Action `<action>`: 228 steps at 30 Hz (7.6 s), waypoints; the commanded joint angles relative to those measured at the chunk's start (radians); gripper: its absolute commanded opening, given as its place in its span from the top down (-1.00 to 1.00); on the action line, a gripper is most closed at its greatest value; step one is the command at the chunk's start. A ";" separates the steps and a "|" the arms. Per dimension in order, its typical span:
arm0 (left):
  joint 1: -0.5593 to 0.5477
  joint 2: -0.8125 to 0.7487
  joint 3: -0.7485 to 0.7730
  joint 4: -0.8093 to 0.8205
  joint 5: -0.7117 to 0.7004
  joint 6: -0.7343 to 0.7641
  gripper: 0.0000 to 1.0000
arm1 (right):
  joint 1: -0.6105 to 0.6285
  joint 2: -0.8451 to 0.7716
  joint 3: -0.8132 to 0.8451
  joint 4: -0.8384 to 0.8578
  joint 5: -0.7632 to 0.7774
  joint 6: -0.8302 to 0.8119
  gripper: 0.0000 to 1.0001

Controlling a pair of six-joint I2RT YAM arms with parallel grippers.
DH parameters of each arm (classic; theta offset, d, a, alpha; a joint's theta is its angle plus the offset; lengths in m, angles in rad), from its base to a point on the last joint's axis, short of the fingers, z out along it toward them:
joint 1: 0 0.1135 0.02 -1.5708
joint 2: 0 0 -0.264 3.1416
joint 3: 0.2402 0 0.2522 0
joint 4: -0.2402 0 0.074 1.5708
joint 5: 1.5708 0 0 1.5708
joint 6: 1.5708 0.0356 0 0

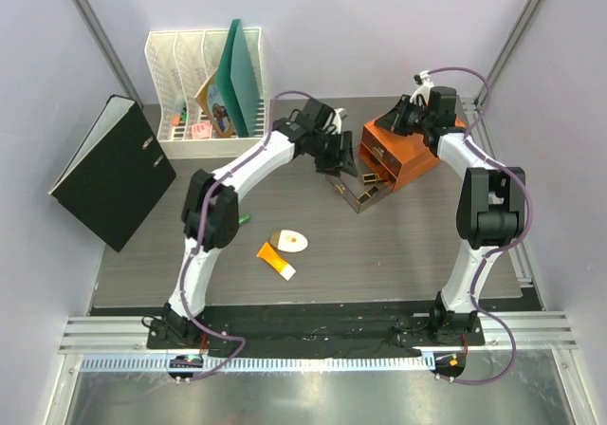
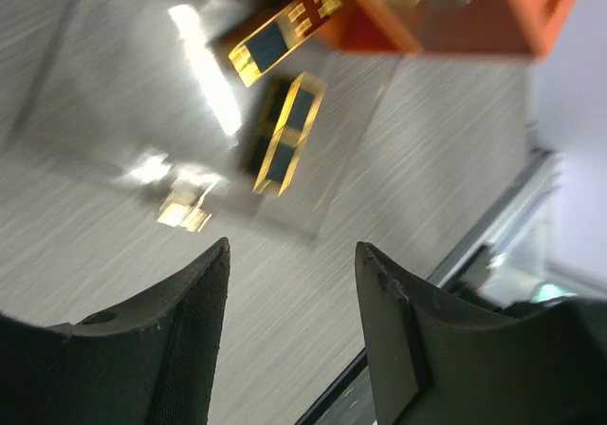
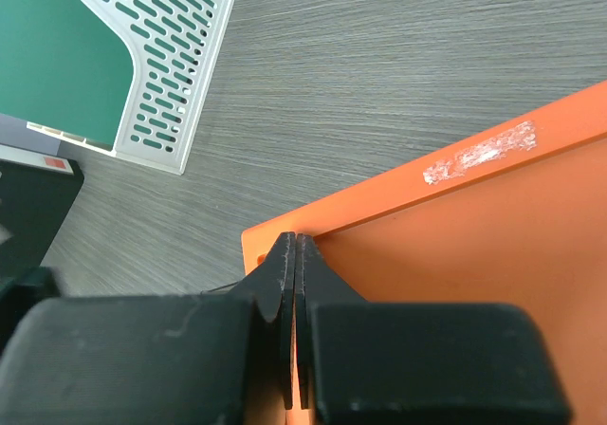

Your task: Organize the makeup

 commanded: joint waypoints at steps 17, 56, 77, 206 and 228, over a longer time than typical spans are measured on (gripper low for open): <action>0.195 -0.524 -0.797 -0.345 -0.602 0.359 -0.20 | 0.006 0.154 -0.116 -0.435 0.118 -0.078 0.98; 0.140 -0.211 -0.127 -0.109 -0.196 -0.001 1.00 | 0.008 0.152 -0.118 -0.435 0.116 -0.078 0.98; -0.011 0.120 0.176 0.151 -0.035 -0.305 0.14 | 0.008 0.152 -0.118 -0.433 0.118 -0.078 0.98; -0.026 0.263 0.352 0.161 -0.133 -0.360 -0.11 | 0.008 0.151 -0.119 -0.429 0.118 -0.078 0.98; -0.038 0.263 0.285 0.065 -0.217 -0.359 0.40 | 0.008 0.151 -0.116 -0.427 0.114 -0.079 0.98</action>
